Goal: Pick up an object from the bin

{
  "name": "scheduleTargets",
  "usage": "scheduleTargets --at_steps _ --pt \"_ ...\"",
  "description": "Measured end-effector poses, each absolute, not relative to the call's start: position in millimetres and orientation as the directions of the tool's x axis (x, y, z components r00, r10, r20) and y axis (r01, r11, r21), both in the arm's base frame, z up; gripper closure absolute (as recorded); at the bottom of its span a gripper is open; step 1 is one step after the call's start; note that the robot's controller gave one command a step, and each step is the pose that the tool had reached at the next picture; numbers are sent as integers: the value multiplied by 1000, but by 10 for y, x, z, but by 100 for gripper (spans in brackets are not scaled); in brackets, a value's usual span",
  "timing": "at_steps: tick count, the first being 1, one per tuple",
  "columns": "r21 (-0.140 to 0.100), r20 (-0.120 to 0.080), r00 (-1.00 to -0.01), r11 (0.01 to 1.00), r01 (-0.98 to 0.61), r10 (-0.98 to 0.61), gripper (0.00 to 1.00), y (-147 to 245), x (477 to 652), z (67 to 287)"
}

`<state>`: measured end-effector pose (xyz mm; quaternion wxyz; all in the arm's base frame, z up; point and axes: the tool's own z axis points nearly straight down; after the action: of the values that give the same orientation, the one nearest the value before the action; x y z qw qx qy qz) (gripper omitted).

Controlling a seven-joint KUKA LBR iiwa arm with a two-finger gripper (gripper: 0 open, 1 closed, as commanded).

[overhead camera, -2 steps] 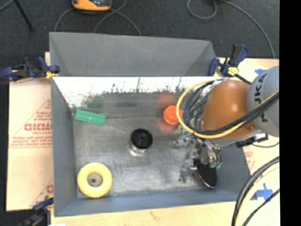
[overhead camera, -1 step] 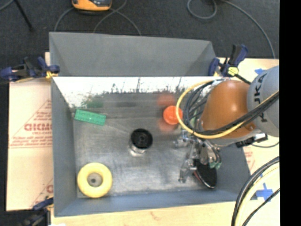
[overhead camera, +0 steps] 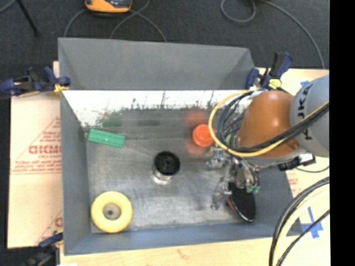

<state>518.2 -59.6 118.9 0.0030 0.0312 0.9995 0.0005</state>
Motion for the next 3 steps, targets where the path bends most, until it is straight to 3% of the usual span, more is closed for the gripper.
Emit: scheduleTargets --at_steps 1,2,3 --pt "0 -6 -1000 1000 28 28 0 -1023 5284 869" --pt "2 -8 -1000 1000 -10 -10 0 -1256 5164 740" --pt "9 -11 -982 982 187 187 100 -1388 5098 730"
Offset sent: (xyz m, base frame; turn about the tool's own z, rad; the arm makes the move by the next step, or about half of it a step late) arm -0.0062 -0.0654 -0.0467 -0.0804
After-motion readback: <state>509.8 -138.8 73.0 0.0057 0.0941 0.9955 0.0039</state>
